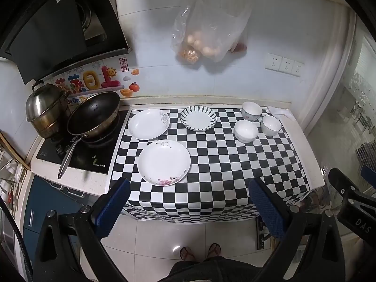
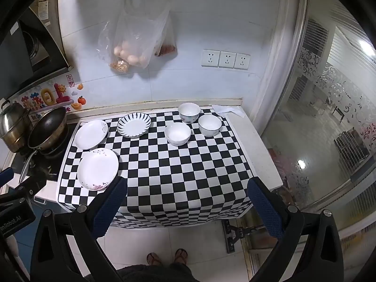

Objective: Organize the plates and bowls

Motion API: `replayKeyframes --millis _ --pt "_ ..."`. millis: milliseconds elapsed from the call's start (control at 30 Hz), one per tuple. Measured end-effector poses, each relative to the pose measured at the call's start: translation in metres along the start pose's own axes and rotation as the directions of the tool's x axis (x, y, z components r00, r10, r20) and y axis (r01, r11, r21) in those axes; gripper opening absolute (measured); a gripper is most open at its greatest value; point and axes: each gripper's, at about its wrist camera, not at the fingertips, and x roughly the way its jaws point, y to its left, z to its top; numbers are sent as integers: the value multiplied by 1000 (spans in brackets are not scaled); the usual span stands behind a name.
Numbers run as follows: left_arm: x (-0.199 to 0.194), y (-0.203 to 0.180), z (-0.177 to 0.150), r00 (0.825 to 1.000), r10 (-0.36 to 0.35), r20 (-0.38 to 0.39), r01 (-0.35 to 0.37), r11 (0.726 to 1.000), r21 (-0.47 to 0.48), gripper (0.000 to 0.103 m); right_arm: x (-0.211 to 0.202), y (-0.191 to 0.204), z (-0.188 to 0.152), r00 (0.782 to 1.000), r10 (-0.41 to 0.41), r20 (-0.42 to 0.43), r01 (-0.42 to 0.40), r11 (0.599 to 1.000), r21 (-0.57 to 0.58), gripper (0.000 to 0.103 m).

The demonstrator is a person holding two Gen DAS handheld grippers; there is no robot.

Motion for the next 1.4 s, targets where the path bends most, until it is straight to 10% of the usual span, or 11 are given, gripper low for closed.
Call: replayKeyframes --millis 1400 --pt "-8 -7 9 1000 -8 11 8 1000 -1 103 -14 4 2 1000 0 20 0 1000 11 103"
